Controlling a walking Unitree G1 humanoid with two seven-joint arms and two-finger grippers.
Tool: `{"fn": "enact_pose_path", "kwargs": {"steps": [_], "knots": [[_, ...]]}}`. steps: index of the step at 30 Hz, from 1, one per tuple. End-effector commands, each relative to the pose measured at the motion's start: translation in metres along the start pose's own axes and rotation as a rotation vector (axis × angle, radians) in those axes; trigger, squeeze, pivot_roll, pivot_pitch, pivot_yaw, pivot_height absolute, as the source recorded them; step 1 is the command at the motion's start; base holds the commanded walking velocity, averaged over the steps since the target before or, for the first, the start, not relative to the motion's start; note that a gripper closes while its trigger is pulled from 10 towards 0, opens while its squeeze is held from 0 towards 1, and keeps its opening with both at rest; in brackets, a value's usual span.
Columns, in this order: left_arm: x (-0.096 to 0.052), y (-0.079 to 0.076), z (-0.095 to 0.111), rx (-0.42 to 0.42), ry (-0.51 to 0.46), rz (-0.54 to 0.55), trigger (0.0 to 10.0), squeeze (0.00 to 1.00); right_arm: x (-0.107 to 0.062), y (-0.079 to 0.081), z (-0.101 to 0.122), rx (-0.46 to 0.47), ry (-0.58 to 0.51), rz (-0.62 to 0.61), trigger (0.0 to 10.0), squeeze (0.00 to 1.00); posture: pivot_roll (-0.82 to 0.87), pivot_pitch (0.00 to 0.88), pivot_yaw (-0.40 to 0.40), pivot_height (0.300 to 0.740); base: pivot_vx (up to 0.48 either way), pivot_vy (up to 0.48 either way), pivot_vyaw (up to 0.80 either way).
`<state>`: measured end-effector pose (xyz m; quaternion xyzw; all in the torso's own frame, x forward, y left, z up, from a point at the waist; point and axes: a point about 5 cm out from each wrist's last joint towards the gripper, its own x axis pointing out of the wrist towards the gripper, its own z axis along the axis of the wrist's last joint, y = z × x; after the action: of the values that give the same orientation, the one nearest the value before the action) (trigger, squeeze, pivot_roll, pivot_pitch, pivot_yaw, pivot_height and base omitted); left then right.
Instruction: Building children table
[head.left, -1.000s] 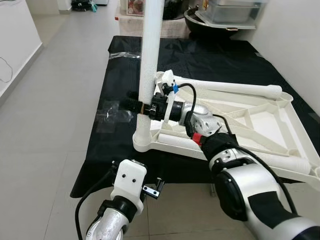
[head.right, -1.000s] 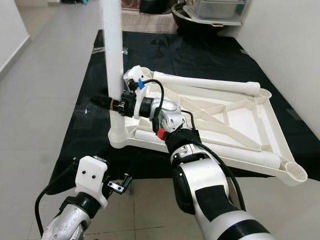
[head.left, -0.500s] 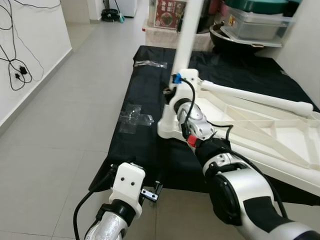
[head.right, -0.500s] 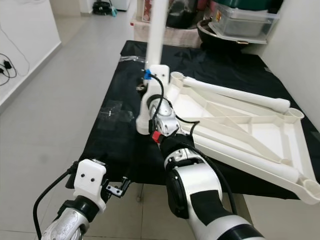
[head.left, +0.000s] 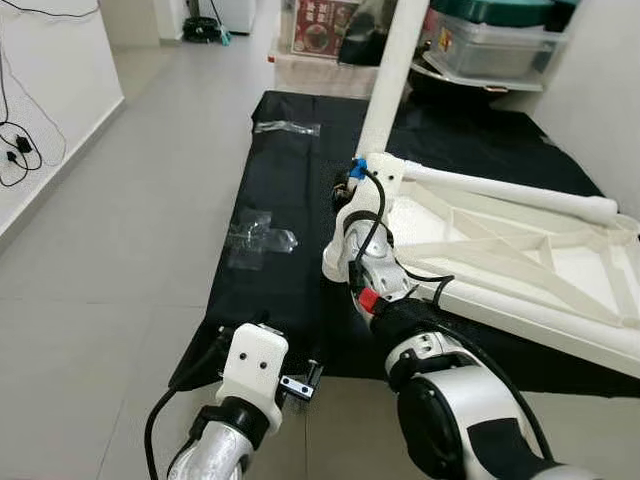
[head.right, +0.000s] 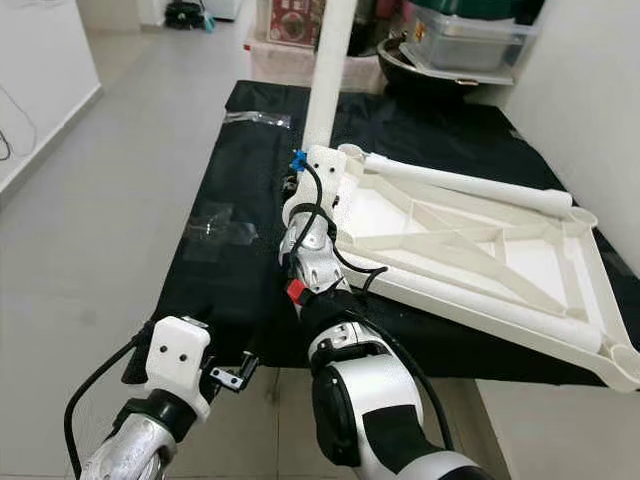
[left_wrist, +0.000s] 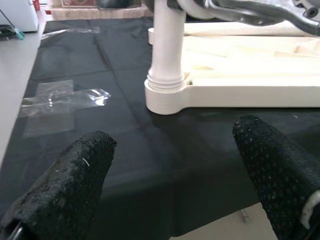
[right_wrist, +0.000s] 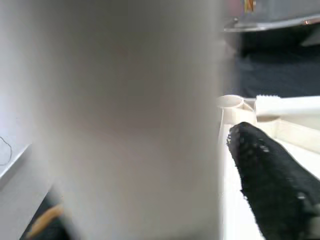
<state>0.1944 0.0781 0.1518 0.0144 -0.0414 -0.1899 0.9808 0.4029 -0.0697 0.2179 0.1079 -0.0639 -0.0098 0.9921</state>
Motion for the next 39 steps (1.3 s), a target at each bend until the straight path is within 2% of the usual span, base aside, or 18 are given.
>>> {"fn": "enact_pose_path", "kwargs": {"steps": [1,3,5,6,8,9,11,12,16,21,22,24,25,28,33,35,36,39], "knots": [[0.000,-0.003,-0.002,-0.009,0.014,-0.012,10.0,0.00,0.001,-0.003,-0.004,0.032,0.035,0.104,10.0,0.00,0.10,0.101,-0.096,0.740,0.000,0.000,0.00],[0.000,-0.003,-0.002,-0.009,0.014,-0.012,10.0,0.00,0.001,-0.001,-0.008,0.071,0.076,0.180,10.0,0.00,0.10,0.101,-0.096,0.740,0.000,0.000,0.00],[0.001,-0.003,-0.002,-0.010,0.013,-0.013,10.0,0.00,-0.004,0.006,-0.013,0.165,0.124,0.432,10.0,0.00,0.10,0.102,-0.098,0.740,0.000,0.000,0.00],[0.001,-0.003,-0.002,-0.010,0.013,-0.013,10.0,0.00,-0.006,0.007,-0.014,0.180,0.126,0.483,10.0,0.00,0.10,0.102,-0.098,0.740,0.000,0.000,0.00],[0.000,-0.002,-0.002,-0.011,0.012,-0.012,10.0,0.00,-0.013,0.004,-0.013,0.187,0.167,0.801,10.0,0.00,0.11,0.100,-0.097,0.740,0.000,0.000,0.00],[0.000,-0.002,-0.002,-0.011,0.012,-0.012,10.0,0.00,-0.013,0.004,-0.013,0.187,0.167,0.801,10.0,0.00,0.11,0.100,-0.097,0.740,0.000,0.000,0.00],[0.000,-0.003,-0.002,-0.011,0.014,-0.013,10.0,0.00,-0.021,0.001,-0.012,0.150,0.215,1.047,10.0,0.00,0.11,0.099,-0.101,0.740,0.000,0.000,0.00],[0.000,-0.003,-0.002,-0.011,0.014,-0.013,10.0,0.00,-0.021,0.001,-0.012,0.150,0.215,1.047,10.0,0.00,0.11,0.099,-0.101,0.740,0.000,0.000,0.00],[-0.001,-0.003,-0.002,-0.011,0.016,-0.013,10.0,0.00,-0.031,0.005,-0.013,0.020,0.270,1.310,10.0,0.00,0.12,0.096,-0.105,0.740,0.000,0.000,0.00],[-0.001,-0.004,-0.003,-0.010,0.018,-0.012,10.0,0.00,-0.035,0.020,-0.009,-0.041,0.285,1.453,10.0,0.00,0.13,0.094,-0.110,0.740,0.000,0.000,0.00],[-0.002,-0.004,-0.003,-0.012,0.023,-0.011,10.0,0.00,-0.035,0.025,-0.008,-0.080,0.269,1.462,3.6,0.00,0.13,0.089,-0.109,0.740,0.000,0.000,0.00],[-0.002,-0.004,-0.004,-0.013,0.026,-0.010,10.0,0.00,-0.035,0.028,-0.007,-0.104,0.256,1.463,3.6,0.00,0.13,0.089,-0.109,0.740,0.000,0.000,0.00],[-0.002,-0.004,-0.004,-0.013,0.026,-0.011,10.0,0.00,-0.032,0.032,-0.005,-0.117,0.218,1.404,0.0,0.00,0.13,0.085,-0.108,0.740,0.000,0.000,0.00],[-0.002,-0.004,-0.004,-0.010,0.025,-0.012,10.0,0.00,-0.018,0.034,0.004,-0.060,0.123,1.151,0.0,0.00,0.13,0.079,-0.106,0.740,0.000,0.000,0.00],[-0.003,-0.004,-0.005,-0.011,0.025,-0.012,10.0,0.00,-0.012,0.028,0.007,0.000,0.094,1.031,0.0,0.00,0.12,0.077,-0.104,0.740,0.000,0.000,0.00],[-0.003,-0.004,-0.005,-0.011,0.025,-0.014,10.0,0.00,-0.004,0.021,0.001,0.036,0.116,0.796,0.0,0.00,0.11,0.074,-0.097,0.740,0.000,0.000,0.00],[-0.003,-0.004,-0.005,-0.011,0.025,-0.014,10.0,0.00,-0.004,0.021,0.001,0.036,0.116,0.796,0.0,0.00,0.11,0.074,-0.097,0.740,0.000,0.000,0.00],[-0.003,-0.004,-0.005,-0.010,0.026,-0.016,10.0,0.00,0.003,-0.007,-0.019,-0.105,0.176,0.282,0.0,0.00,0.11,0.073,-0.095,0.740,0.000,0.000,0.00]]}}
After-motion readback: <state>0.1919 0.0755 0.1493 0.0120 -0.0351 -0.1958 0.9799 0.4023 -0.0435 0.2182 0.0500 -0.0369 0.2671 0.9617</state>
